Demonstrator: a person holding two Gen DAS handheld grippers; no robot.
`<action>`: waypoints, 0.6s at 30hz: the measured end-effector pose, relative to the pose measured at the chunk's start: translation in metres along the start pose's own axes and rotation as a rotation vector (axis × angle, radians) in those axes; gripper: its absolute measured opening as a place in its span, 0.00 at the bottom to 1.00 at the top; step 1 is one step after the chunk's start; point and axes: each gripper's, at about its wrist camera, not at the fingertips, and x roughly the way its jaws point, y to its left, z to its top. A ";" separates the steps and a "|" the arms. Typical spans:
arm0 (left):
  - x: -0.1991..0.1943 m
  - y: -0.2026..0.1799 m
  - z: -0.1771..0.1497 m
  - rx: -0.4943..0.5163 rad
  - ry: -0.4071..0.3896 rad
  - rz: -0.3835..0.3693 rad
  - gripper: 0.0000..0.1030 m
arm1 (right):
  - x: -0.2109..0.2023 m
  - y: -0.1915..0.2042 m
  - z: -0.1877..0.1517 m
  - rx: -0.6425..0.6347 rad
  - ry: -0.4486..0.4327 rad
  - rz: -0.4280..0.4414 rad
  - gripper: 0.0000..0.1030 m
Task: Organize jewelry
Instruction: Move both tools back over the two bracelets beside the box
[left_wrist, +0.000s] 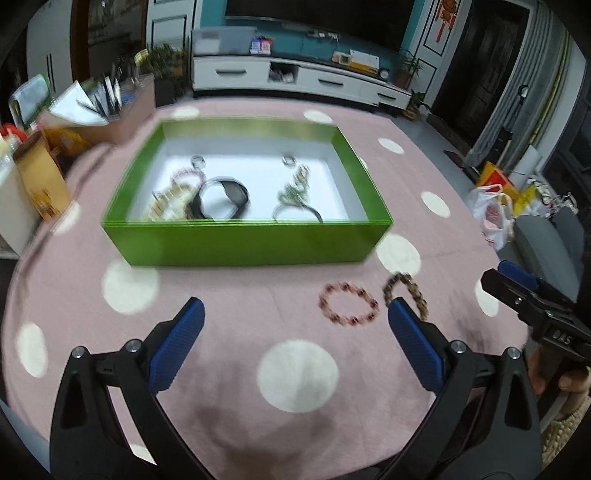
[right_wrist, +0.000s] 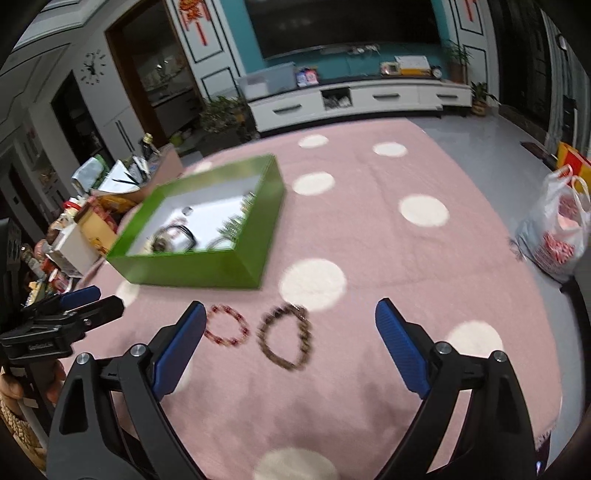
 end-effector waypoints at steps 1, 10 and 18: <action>0.004 -0.001 -0.003 -0.002 0.011 -0.005 0.98 | 0.002 -0.002 -0.004 -0.002 0.010 -0.006 0.90; 0.036 -0.018 -0.022 0.061 0.066 0.014 0.98 | 0.031 0.001 -0.032 -0.054 0.067 -0.005 0.90; 0.057 -0.020 -0.015 0.059 0.058 0.060 0.98 | 0.049 0.003 -0.035 -0.079 0.084 0.000 0.71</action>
